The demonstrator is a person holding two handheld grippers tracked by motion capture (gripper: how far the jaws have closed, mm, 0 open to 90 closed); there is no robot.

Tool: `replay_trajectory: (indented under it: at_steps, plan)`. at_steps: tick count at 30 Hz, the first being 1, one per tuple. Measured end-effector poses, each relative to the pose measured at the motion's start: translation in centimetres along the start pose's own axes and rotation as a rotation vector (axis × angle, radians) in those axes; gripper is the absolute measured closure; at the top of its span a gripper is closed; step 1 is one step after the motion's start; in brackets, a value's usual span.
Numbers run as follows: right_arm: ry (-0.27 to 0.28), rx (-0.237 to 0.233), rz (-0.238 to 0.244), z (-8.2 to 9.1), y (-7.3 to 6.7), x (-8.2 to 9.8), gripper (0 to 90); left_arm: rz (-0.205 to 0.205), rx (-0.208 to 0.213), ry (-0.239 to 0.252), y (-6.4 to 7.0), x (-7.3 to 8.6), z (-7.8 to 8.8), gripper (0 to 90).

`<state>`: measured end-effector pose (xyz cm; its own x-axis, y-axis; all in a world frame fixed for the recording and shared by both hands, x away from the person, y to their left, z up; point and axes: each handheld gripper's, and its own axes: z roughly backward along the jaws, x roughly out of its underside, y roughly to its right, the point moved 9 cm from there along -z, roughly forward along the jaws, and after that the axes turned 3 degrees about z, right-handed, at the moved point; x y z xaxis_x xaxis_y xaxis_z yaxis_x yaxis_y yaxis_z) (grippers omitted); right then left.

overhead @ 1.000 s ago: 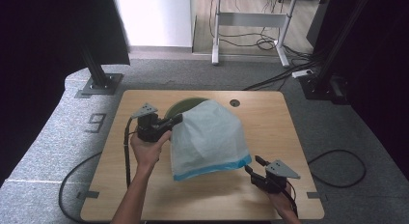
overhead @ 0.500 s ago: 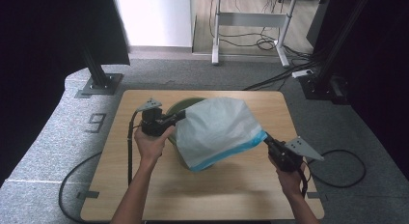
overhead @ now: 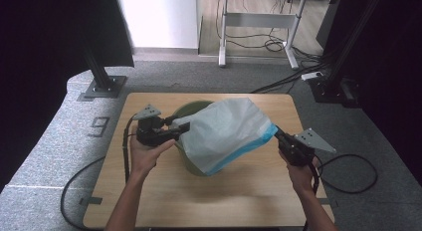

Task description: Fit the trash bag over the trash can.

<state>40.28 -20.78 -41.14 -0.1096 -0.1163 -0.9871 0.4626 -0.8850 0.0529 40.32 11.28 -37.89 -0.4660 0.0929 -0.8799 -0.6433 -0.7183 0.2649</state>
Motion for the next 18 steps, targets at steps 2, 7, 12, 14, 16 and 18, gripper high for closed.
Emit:
replay_trajectory:
  at_steps: [2,7,12,14,16,18]
  plan:
    - [-0.012,0.003,0.000,-0.2,0.2,0.2,88.5,-0.011,0.007,0.004,0.2,0.0,0.7,33.7]
    - [-0.029,0.011,-0.007,-0.5,0.3,0.4,88.5,-0.046,0.040,0.001,1.7,0.1,0.8,29.1]
    - [-0.030,-0.002,0.003,-0.8,-0.5,0.3,88.5,-0.086,0.065,-0.040,3.8,0.5,-0.8,27.3]
    - [-0.031,-0.006,0.009,-0.8,-0.8,0.2,88.5,-0.094,0.065,-0.043,4.4,0.5,-1.3,26.1]
    - [-0.033,-0.008,0.012,-0.8,-0.9,0.3,88.5,-0.095,0.060,-0.034,4.8,0.4,-1.5,25.3]
    - [-0.034,-0.011,0.011,-0.9,-1.1,0.3,88.5,-0.104,0.064,-0.033,5.5,0.4,-1.8,23.5]
